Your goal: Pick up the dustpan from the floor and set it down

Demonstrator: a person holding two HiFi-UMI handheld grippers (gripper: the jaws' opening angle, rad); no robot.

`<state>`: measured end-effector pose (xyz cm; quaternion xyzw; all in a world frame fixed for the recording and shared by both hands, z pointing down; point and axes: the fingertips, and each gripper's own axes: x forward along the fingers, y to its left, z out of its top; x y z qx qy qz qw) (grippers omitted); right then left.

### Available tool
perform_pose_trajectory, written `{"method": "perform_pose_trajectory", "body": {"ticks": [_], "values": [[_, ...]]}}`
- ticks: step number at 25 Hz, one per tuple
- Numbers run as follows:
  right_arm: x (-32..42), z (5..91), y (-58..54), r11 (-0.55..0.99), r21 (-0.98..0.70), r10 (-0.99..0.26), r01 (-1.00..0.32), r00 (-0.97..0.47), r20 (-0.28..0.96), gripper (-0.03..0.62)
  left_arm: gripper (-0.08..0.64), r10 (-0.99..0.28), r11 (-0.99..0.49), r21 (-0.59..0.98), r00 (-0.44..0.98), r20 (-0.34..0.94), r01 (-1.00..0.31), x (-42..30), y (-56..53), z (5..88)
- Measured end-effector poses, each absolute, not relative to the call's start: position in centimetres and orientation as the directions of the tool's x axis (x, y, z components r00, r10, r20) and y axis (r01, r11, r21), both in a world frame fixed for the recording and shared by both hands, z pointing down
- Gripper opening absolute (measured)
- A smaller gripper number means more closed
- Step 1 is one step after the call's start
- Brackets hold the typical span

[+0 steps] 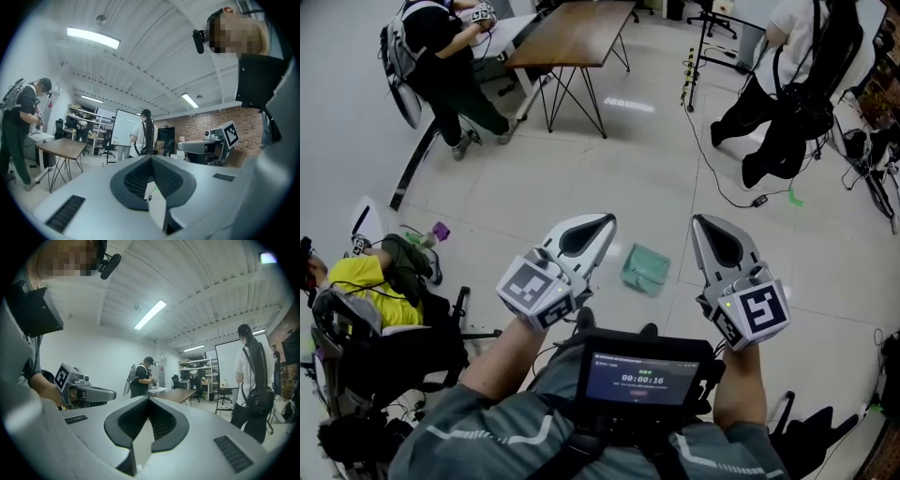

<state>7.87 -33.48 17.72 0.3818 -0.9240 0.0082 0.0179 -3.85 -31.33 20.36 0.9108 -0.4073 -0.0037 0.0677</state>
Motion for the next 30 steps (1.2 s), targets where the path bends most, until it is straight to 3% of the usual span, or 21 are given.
{"method": "perform_pose_trajectory", "body": {"ticks": [11, 23, 30], "values": [[4.9, 18.9, -28.4, 0.743, -0.023, -0.668, -0.669, -0.743, 0.044, 0.012, 0.034, -0.787, -0.599, 0.137, 0.612, 0.079, -0.789, -7.4, -24.8, 21.5], [-7.7, 19.3, -11.7, 0.619, -0.053, -0.781, -0.784, -0.621, 0.06, 0.011, 0.034, -0.727, -0.679, 0.15, 0.686, -0.001, -0.719, -23.2, -9.2, 21.8], [-11.0, 17.7, -4.4, 0.541, -0.059, -0.836, -0.839, -0.544, 0.069, 0.011, 0.034, -0.647, -0.753, 0.162, 0.763, -0.001, -0.638, -26.1, -3.3, 21.0]]}}
